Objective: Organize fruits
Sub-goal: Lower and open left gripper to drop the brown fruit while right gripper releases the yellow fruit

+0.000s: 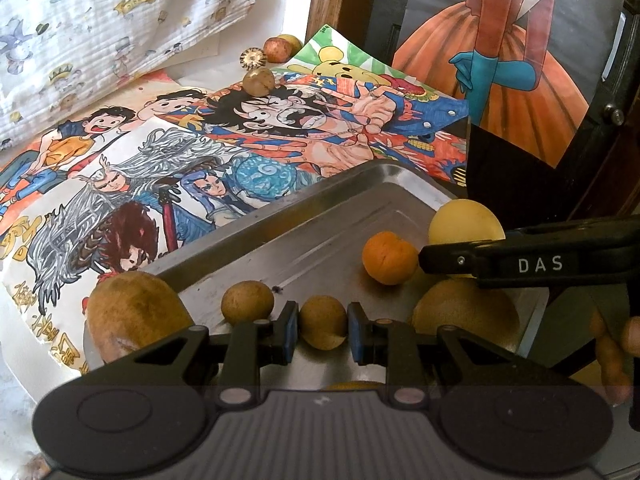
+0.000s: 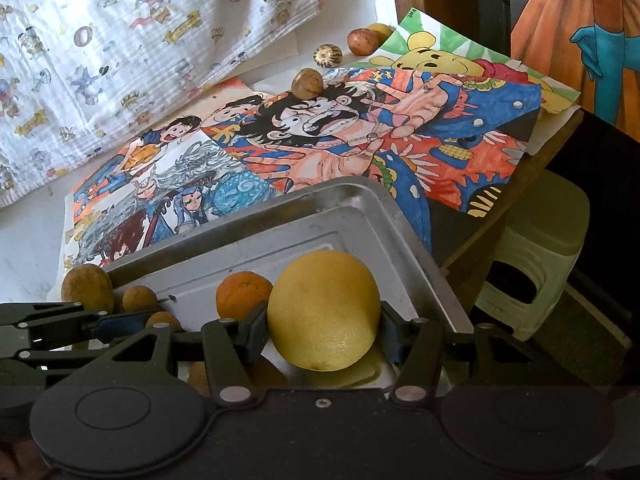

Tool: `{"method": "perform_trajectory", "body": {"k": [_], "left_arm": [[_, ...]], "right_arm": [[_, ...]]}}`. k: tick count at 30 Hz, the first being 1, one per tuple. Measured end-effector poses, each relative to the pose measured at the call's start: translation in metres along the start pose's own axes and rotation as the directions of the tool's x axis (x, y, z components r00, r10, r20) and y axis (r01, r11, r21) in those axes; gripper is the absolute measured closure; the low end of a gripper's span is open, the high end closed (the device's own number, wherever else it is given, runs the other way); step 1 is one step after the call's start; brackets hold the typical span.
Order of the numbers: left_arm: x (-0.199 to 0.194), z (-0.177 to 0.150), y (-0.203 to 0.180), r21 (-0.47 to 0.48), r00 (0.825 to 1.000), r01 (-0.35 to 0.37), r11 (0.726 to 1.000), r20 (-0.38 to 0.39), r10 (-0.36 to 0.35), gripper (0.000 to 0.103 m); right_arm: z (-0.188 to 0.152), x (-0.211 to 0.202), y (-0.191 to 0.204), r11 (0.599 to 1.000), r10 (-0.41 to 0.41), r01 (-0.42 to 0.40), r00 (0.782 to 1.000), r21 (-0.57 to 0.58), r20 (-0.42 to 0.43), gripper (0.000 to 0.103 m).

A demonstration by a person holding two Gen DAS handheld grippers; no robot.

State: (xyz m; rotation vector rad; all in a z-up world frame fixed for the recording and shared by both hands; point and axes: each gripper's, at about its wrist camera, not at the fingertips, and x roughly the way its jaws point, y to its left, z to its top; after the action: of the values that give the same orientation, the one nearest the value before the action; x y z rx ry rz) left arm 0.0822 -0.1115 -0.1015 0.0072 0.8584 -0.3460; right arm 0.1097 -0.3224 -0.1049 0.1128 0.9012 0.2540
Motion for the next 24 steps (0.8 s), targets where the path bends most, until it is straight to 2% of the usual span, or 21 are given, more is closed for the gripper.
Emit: {"method": "perform_trajectory", "body": {"k": [13, 19, 21, 24], "left_arm": [[-0.002, -0.001, 0.0, -0.005, 1.0, -0.015, 1.0, 0.003, 0.015, 0.072], [-0.006, -0.001, 0.0, -0.004, 1.0, -0.016, 1.0, 0.015, 0.016, 0.058], [-0.007, -0.001, -0.001, -0.004, 1.0, -0.022, 1.0, 0.019, 0.022, 0.049], [-0.009, -0.001, 0.0, -0.008, 0.999, -0.025, 1.0, 0.025, 0.026, 0.047]], "right_arm": [[0.008, -0.016, 0.002, 1.0, 0.015, -0.015, 0.999, 0.01, 0.05, 0.044], [0.007, -0.021, 0.005, 1.0, 0.021, -0.022, 0.998, 0.019, 0.062, 0.043], [0.007, -0.023, 0.006, 0.999, 0.024, -0.026, 0.998, 0.019, 0.066, 0.041], [0.007, -0.025, 0.008, 0.999, 0.027, -0.028, 0.997, 0.017, 0.071, 0.04]]}}
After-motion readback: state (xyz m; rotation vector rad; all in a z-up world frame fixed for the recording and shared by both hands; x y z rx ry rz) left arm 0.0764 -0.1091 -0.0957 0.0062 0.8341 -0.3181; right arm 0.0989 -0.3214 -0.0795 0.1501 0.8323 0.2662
